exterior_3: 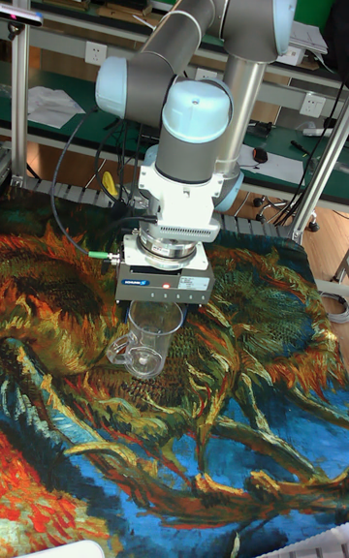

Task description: Pick up the cup

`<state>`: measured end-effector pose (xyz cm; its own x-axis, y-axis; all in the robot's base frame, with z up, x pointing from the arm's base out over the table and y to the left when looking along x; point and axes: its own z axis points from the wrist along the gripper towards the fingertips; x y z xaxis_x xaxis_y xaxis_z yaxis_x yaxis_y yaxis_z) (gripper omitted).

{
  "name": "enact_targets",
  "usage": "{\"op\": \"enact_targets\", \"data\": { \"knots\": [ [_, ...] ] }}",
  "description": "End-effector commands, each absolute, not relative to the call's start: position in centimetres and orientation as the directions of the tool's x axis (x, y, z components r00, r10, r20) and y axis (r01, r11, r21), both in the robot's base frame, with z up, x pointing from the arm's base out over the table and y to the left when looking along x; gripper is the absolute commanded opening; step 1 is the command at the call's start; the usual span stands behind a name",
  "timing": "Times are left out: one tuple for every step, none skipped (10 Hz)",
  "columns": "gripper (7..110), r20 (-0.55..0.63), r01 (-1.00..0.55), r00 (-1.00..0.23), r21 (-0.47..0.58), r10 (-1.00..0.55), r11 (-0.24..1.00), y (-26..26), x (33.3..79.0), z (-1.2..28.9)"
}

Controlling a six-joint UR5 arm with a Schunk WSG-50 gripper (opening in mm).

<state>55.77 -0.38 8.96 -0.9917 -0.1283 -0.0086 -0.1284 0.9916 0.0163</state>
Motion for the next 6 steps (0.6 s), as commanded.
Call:
{"op": "enact_targets", "data": {
  "knots": [
    [88,-0.019,-0.117,-0.993,0.031,-0.117,0.993,-0.13,56.03,9.15],
    [88,-0.021,-0.114,-0.993,0.032,-0.114,0.993,-0.04,56.12,9.25],
    [88,-0.022,-0.114,-0.993,0.032,-0.113,0.993,-0.04,56.2,9.29],
    [88,-0.026,-0.117,-0.993,0.032,-0.116,0.993,-0.13,56.35,9.37],
    [88,-0.024,-0.117,-0.993,0.032,-0.116,0.993,-0.22,56.38,9.5],
    [88,-0.024,-0.116,-0.993,0.031,-0.115,0.993,-0.26,56.38,9.53]
  ]
}}
